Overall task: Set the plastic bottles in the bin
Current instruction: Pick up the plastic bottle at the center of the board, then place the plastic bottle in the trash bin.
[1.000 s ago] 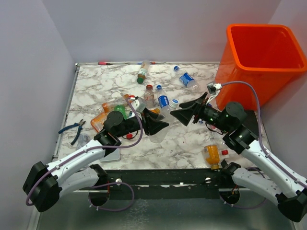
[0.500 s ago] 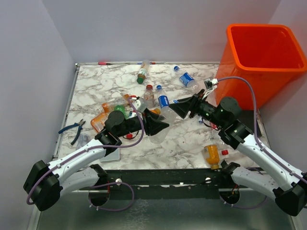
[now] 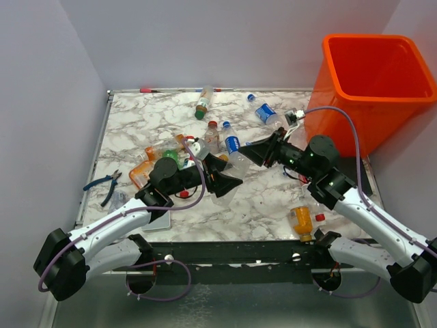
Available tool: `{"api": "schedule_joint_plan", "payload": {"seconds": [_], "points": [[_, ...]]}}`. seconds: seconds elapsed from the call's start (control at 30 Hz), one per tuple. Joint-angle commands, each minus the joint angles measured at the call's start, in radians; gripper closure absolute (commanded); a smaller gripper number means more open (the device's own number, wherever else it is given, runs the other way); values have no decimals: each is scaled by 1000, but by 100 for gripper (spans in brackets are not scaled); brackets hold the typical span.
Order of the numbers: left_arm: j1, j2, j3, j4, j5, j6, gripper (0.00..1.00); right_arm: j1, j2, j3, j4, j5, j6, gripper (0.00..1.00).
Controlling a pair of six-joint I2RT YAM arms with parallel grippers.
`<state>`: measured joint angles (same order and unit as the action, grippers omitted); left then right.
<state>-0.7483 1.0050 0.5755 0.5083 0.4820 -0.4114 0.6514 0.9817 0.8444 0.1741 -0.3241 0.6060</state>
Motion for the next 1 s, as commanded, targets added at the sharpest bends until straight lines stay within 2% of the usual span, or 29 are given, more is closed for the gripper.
{"api": "schedule_joint_plan", "payload": {"seconds": [0.0, 0.03, 0.07, 0.27, 0.43, 0.6, 0.77, 0.87, 0.93, 0.97], "points": [[-1, -20, -11, 19, -35, 18, 12, 10, -30, 35, -36, -10, -5, 100], [0, -24, -12, 19, -41, 19, 3, 11, -38, 41, -52, 2, -14, 100], [-2, -30, -15, 19, -50, 18, 1, 11, -45, 51, -73, 14, -24, 100], [-2, -88, -38, 19, -158, 30, 1, 11, -98, 209, -293, 145, -177, 100], [-4, -148, -66, 19, -287, 49, 1, 11, -68, 522, -540, 292, -408, 100], [-4, -184, -86, 19, -388, 70, 1, 11, 4, 799, -614, 515, -585, 100], [-3, -192, -95, 19, -425, 79, 1, 11, 61, 903, -453, 825, -738, 100], [-4, -192, -95, 18, -432, 80, 1, 11, 61, 829, -169, 1060, -883, 100], [-6, -195, -96, 12, -441, 86, 1, 10, 51, 755, 92, 1128, -1006, 100], [-9, -198, -96, 7, -450, 89, 1, 11, 55, 741, 171, 1144, -1054, 100]]}}
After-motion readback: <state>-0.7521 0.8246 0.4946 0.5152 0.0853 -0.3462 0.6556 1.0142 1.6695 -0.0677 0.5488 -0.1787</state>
